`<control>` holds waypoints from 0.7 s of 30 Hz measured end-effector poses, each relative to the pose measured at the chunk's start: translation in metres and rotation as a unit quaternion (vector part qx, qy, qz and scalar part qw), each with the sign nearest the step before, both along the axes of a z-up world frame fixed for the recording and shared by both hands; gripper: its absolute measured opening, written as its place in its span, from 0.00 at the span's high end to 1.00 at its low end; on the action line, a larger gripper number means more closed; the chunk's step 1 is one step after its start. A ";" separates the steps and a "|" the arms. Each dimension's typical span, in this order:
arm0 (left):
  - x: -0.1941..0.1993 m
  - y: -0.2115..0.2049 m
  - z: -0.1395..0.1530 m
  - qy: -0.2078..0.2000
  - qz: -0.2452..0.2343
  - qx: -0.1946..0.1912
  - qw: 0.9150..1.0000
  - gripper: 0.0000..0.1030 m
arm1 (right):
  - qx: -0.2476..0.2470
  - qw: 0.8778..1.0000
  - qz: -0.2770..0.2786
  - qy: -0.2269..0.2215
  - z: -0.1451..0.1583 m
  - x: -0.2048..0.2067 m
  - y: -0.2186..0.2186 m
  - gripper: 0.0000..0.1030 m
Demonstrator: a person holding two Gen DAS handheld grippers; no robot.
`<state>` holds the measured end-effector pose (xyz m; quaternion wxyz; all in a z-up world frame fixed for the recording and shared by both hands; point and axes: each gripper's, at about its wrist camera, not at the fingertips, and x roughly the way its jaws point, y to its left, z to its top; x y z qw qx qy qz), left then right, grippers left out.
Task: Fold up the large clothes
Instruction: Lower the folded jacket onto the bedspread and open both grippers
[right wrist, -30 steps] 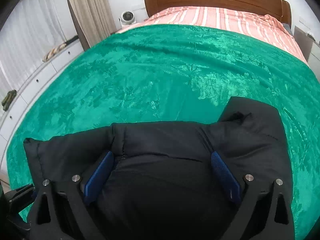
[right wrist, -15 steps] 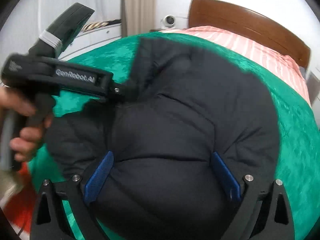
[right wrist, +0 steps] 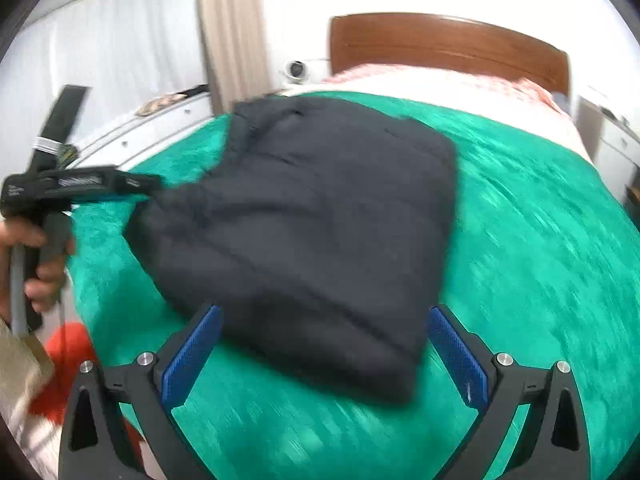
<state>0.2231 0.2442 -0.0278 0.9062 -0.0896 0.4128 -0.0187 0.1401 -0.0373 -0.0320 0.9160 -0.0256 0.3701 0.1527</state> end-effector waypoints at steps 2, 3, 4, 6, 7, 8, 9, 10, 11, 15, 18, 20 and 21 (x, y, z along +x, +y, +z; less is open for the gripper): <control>-0.009 -0.002 0.003 -0.001 0.007 0.019 1.000 0.04 | -0.003 1.000 -0.028 0.014 -0.008 -0.013 -0.023 0.02; -0.010 -0.002 0.004 -0.002 0.010 0.024 1.000 0.04 | -0.006 0.999 -0.040 0.023 -0.013 -0.017 -0.032 0.02; -0.011 -0.004 0.007 -0.003 0.011 0.030 0.999 0.04 | -0.009 0.998 -0.056 0.033 -0.018 -0.020 -0.043 0.02; -0.017 -0.004 0.010 -0.009 0.011 0.042 0.999 0.04 | -0.004 0.996 -0.080 0.048 -0.025 -0.027 -0.062 0.02; -0.018 -0.005 0.012 -0.012 0.010 0.048 0.999 0.04 | -0.001 0.994 -0.092 0.053 -0.027 -0.030 -0.068 0.02; -0.020 -0.007 0.014 -0.016 0.009 0.058 0.998 0.04 | 0.002 0.994 -0.099 0.055 -0.027 -0.032 -0.074 0.02; -0.020 -0.007 0.014 -0.017 0.008 0.063 0.998 0.04 | 0.005 0.993 -0.105 0.055 -0.026 -0.033 -0.081 0.02; -0.021 -0.008 0.016 -0.018 0.007 0.071 0.997 0.04 | 0.008 0.993 -0.108 0.057 -0.027 -0.035 -0.083 0.02; -0.022 -0.009 0.017 -0.019 0.006 0.074 0.997 0.04 | 0.009 0.992 -0.109 0.059 -0.028 -0.035 -0.084 0.02; -0.023 -0.011 0.016 -0.017 0.003 0.076 0.997 0.04 | 0.007 0.993 -0.096 0.061 -0.031 -0.032 -0.080 0.02; -0.024 -0.009 0.012 -0.009 -0.002 0.058 0.998 0.04 | 0.007 0.994 -0.084 0.064 -0.034 -0.029 -0.074 0.02; -0.027 -0.003 0.007 -0.002 -0.005 0.030 1.000 0.04 | 0.005 0.995 -0.076 0.070 -0.038 -0.029 -0.073 0.02; -0.029 0.002 0.003 -0.002 -0.004 0.013 1.000 0.04 | 0.002 0.995 -0.075 0.072 -0.041 -0.031 -0.074 0.02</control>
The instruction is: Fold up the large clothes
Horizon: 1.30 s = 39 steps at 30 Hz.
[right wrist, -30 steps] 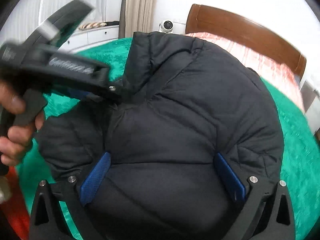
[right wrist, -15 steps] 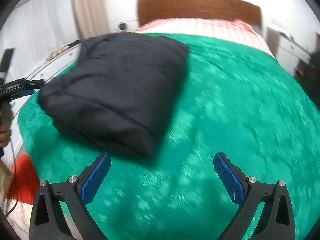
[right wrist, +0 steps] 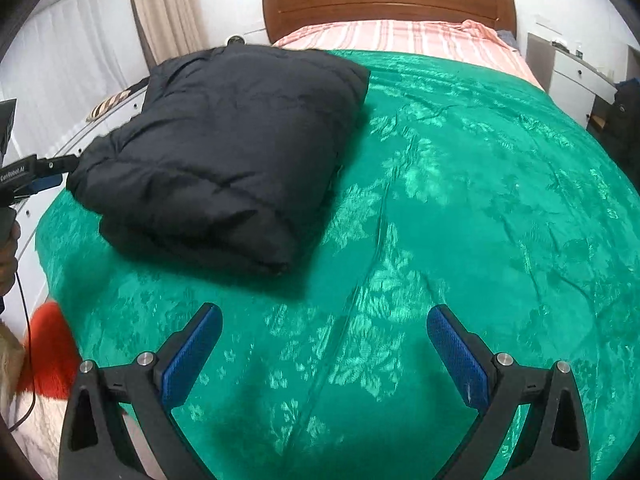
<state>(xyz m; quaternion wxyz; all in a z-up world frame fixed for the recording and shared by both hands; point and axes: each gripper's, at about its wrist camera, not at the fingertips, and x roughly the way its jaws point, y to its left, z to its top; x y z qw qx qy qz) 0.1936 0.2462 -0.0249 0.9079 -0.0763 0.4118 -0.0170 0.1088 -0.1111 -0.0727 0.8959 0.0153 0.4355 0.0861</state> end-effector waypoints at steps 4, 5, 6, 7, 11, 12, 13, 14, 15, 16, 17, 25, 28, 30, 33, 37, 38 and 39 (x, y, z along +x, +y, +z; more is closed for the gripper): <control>-0.021 0.007 -0.011 -0.013 0.001 -0.041 0.999 0.04 | -0.015 1.000 -0.007 -0.007 -0.005 -0.015 -0.013 0.02; -0.029 0.008 -0.015 -0.018 0.000 -0.045 0.999 0.04 | -0.019 1.000 -0.014 -0.008 -0.007 -0.019 -0.019 0.02; -0.036 0.006 -0.020 -0.020 0.000 -0.043 0.999 0.04 | -0.022 0.999 -0.021 -0.009 -0.008 -0.023 -0.023 0.02; -0.040 0.003 -0.023 -0.022 -0.001 -0.041 0.999 0.04 | -0.026 0.999 -0.030 -0.010 -0.010 -0.027 -0.029 0.02; -0.055 -0.025 -0.039 -0.022 -0.027 -0.031 0.999 0.04 | -0.036 0.998 -0.060 -0.009 -0.023 -0.041 -0.049 0.02; -0.058 -0.037 -0.043 -0.022 -0.041 -0.029 0.998 0.04 | -0.036 0.997 -0.064 -0.009 -0.025 -0.043 -0.050 0.02; -0.059 -0.048 -0.045 -0.023 -0.053 -0.023 0.998 0.04 | -0.036 0.997 -0.067 -0.010 -0.028 -0.045 -0.051 0.02; -0.061 -0.064 -0.049 -0.024 -0.068 -0.011 0.997 0.04 | -0.037 0.997 -0.071 -0.013 -0.032 -0.047 -0.051 0.02; -0.061 -0.076 -0.053 -0.022 -0.078 -0.003 0.997 0.04 | -0.039 0.997 -0.071 -0.015 -0.035 -0.049 -0.049 0.02; -0.061 -0.086 -0.056 -0.018 -0.085 0.002 0.996 0.04 | -0.040 0.997 -0.070 -0.017 -0.038 -0.052 -0.047 0.02; -0.060 -0.100 -0.063 -0.007 -0.097 0.008 0.995 0.04 | -0.042 0.997 -0.066 -0.018 -0.042 -0.054 -0.045 0.02; -0.055 -0.152 -0.103 0.053 -0.127 0.038 0.990 0.04 | -0.050 0.997 -0.046 -0.040 -0.053 -0.072 -0.034 0.00; -0.059 -0.161 -0.110 0.048 -0.126 0.064 0.989 0.00 | -0.045 0.997 -0.041 -0.041 -0.056 -0.071 -0.036 0.00; -0.059 -0.165 -0.113 0.047 -0.124 0.076 0.988 0.00 | -0.053 0.997 -0.037 -0.041 -0.058 -0.069 -0.034 0.00; -0.059 -0.170 -0.116 0.050 -0.123 0.082 0.988 0.00 | -0.071 0.996 -0.034 -0.036 -0.061 -0.065 -0.029 0.00; -0.060 -0.176 -0.117 0.049 -0.122 0.090 0.987 0.00 | -0.072 0.996 -0.035 -0.032 -0.061 -0.064 -0.028 0.00; -0.059 -0.177 -0.116 0.048 -0.122 0.090 0.987 0.00 | -0.072 0.996 -0.034 -0.032 -0.061 -0.064 -0.028 0.00; -0.059 -0.177 -0.116 0.048 -0.123 0.091 0.987 0.00 | -0.073 0.996 -0.035 -0.032 -0.061 -0.064 -0.028 0.00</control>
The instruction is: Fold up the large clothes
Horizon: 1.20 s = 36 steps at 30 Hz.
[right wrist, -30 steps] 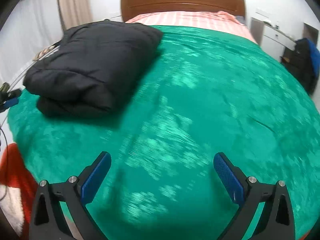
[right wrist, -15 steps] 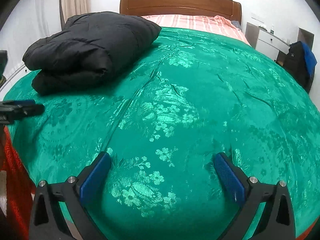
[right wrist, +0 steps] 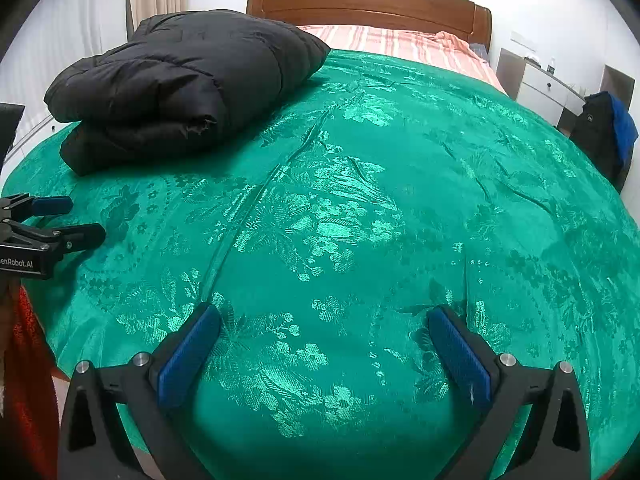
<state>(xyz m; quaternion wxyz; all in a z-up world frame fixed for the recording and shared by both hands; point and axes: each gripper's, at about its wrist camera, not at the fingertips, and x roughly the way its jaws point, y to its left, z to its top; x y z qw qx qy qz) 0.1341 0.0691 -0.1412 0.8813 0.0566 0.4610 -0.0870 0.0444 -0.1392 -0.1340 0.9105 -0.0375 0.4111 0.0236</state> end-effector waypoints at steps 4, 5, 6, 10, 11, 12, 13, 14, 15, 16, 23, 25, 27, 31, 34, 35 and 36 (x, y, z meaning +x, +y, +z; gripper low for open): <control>0.001 -0.001 0.000 0.001 -0.002 0.002 1.000 0.00 | -0.006 1.000 0.000 0.000 -0.001 0.001 0.002 0.00; 0.001 -0.002 0.001 0.001 -0.002 0.003 1.000 0.00 | -0.008 1.000 -0.001 0.000 -0.001 0.001 0.003 0.00; 0.000 -0.001 0.000 0.001 -0.002 0.003 1.000 0.00 | -0.008 1.000 -0.002 0.001 -0.001 0.000 0.003 0.00; 0.000 0.000 -0.001 0.001 -0.003 0.005 1.000 0.00 | -0.008 1.000 -0.005 0.000 -0.001 0.000 0.004 0.00; 0.000 0.000 0.000 0.001 -0.003 0.006 1.000 0.00 | -0.008 1.000 -0.006 0.000 -0.001 0.000 0.005 0.00; -0.001 0.000 0.000 0.001 -0.003 0.007 1.000 0.00 | -0.009 1.000 -0.006 0.000 -0.001 0.000 0.005 0.00; -0.001 0.000 0.000 0.002 -0.003 0.008 1.000 0.00 | -0.009 1.000 -0.006 0.000 -0.001 0.000 0.005 0.00; 0.000 0.000 -0.001 0.002 -0.002 0.009 1.000 0.00 | -0.009 1.000 -0.006 0.000 -0.001 0.000 0.005 0.00; 0.000 0.000 -0.002 0.002 -0.002 0.010 1.000 0.00 | -0.009 1.000 -0.006 0.000 -0.001 0.000 0.005 0.00; 0.000 0.000 -0.002 0.002 -0.002 0.011 1.000 0.00 | -0.009 1.000 -0.006 0.000 -0.001 0.000 0.005 0.00; 0.000 -0.002 -0.002 0.004 -0.001 0.014 1.000 0.00 | -0.013 1.000 -0.005 0.003 -0.002 0.000 0.006 0.00; 0.002 -0.002 -0.004 0.005 -0.001 0.015 1.000 0.00 | -0.013 1.000 -0.004 0.004 -0.002 0.001 0.006 0.00; 0.002 -0.002 -0.004 0.005 -0.002 0.015 1.000 0.00 | -0.013 1.000 -0.004 0.005 -0.001 0.001 0.006 0.00; 0.002 -0.001 -0.004 0.003 -0.002 0.015 1.000 0.00 | -0.014 1.000 -0.004 0.005 -0.001 0.001 0.006 0.00; 0.001 -0.001 -0.004 0.001 -0.003 0.015 1.000 0.00 | -0.015 1.000 -0.004 0.005 -0.001 0.002 0.006 0.00; 0.001 -0.001 -0.004 0.001 -0.003 0.015 1.000 0.00 | -0.015 1.000 -0.004 0.005 -0.001 0.002 0.006 0.00; 0.001 -0.001 -0.004 0.001 -0.003 0.015 1.000 0.00 | -0.015 1.000 -0.004 0.005 -0.001 0.002 0.006 0.00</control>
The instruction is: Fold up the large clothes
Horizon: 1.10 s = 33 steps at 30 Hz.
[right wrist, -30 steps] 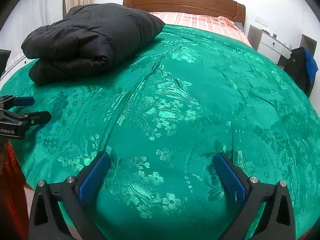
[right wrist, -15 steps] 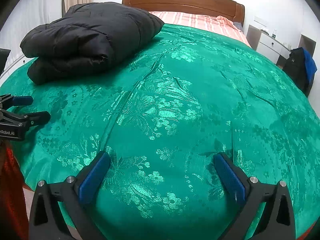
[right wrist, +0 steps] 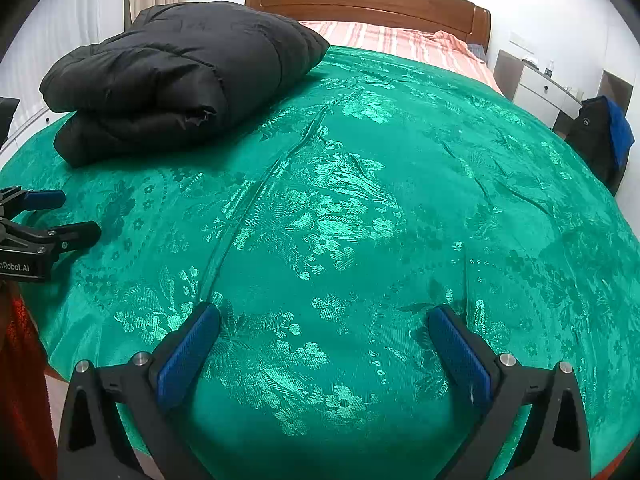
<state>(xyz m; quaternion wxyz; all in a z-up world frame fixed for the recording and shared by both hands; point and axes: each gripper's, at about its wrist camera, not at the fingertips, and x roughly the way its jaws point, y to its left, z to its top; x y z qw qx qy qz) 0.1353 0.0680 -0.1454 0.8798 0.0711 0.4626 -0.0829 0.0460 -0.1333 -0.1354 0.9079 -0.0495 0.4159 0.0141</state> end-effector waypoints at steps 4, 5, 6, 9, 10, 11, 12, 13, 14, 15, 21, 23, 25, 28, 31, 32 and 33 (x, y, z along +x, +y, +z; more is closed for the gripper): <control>-0.001 0.000 0.000 -0.001 -0.002 0.000 1.000 0.00 | -0.003 1.000 0.000 0.000 -0.001 0.000 0.001 0.00; -0.002 0.000 0.001 -0.002 -0.002 0.001 1.000 0.00 | -0.003 1.000 0.000 -0.001 -0.001 0.000 0.000 0.00; -0.002 0.000 0.001 -0.002 -0.001 0.000 1.000 0.00 | -0.003 1.000 -0.001 -0.001 -0.001 -0.001 0.001 0.00; -0.002 0.000 0.001 -0.001 -0.001 0.001 1.000 0.00 | -0.003 1.000 0.000 0.000 -0.001 -0.001 0.001 0.00; -0.002 -0.001 0.001 -0.001 -0.001 0.000 1.000 0.00 | -0.003 1.000 0.000 0.000 -0.001 -0.001 0.001 0.00; -0.002 -0.001 0.001 -0.001 -0.001 0.001 1.000 0.00 | -0.003 1.000 0.000 0.000 -0.001 -0.001 0.001 0.00; -0.002 -0.001 0.001 -0.001 -0.001 0.000 1.000 0.00 | -0.003 1.000 0.000 0.000 -0.001 -0.001 0.001 0.00; -0.002 -0.001 0.001 -0.001 -0.001 0.000 1.000 0.00 | -0.003 1.000 0.000 0.000 -0.001 -0.001 0.001 0.00; -0.002 -0.001 0.001 -0.001 -0.001 0.001 1.000 0.00 | -0.003 1.000 0.000 0.000 -0.001 -0.001 0.001 0.00; -0.002 -0.001 0.001 -0.001 -0.001 0.001 1.000 0.00 | -0.003 1.000 0.000 0.000 -0.001 -0.001 0.001 0.00; -0.002 -0.001 0.001 -0.001 -0.001 0.001 1.000 0.00 | -0.005 1.000 0.000 0.001 -0.001 -0.001 0.001 0.00; -0.002 -0.001 0.001 -0.001 -0.001 0.001 1.000 0.00 | -0.005 1.000 0.000 0.003 -0.001 -0.002 0.001 0.00; -0.002 -0.001 0.001 -0.001 -0.001 0.000 1.000 0.00 | -0.006 1.000 0.001 0.004 -0.001 -0.001 0.001 0.00; -0.002 -0.001 0.001 -0.002 -0.001 0.000 1.000 0.00 | -0.007 1.000 0.000 0.004 -0.001 -0.001 0.002 0.00; -0.003 0.000 0.002 -0.003 -0.002 0.000 1.000 0.00 | -0.008 1.000 -0.001 0.003 -0.001 -0.001 0.002 0.00; -0.003 0.000 0.002 -0.003 -0.001 0.000 1.000 0.00 | -0.009 1.000 -0.001 0.003 -0.001 -0.001 0.002 0.00; -0.003 0.000 0.002 -0.003 -0.001 0.000 1.000 0.00 | -0.009 1.000 0.000 0.004 -0.001 -0.001 0.003 0.00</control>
